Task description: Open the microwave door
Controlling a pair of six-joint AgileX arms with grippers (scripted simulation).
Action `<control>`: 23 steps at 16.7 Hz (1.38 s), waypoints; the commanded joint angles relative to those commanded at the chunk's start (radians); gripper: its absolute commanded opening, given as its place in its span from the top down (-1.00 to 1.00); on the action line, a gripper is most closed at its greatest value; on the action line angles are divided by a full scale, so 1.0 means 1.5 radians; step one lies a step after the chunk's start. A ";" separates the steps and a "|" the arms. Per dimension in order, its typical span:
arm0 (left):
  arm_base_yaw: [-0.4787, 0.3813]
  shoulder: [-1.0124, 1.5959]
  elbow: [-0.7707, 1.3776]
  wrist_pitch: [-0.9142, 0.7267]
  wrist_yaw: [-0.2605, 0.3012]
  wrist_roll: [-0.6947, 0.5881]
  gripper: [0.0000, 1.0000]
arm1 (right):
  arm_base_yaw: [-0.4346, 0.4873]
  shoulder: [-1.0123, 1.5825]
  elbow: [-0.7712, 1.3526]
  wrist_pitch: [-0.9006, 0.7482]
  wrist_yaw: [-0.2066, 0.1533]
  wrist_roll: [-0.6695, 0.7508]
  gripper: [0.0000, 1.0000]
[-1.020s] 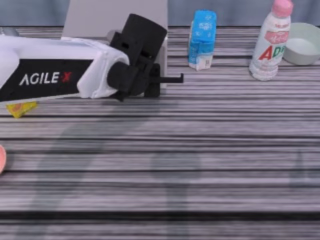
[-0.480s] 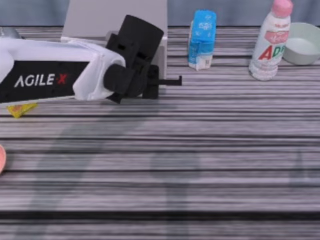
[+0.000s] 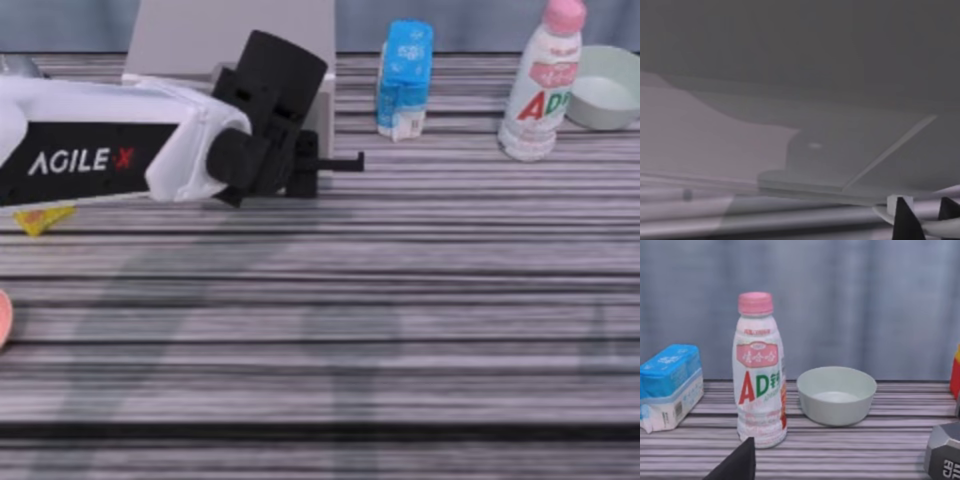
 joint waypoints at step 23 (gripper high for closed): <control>0.006 -0.022 -0.033 0.019 0.024 0.032 1.00 | 0.000 0.000 0.000 0.000 0.000 0.000 -1.00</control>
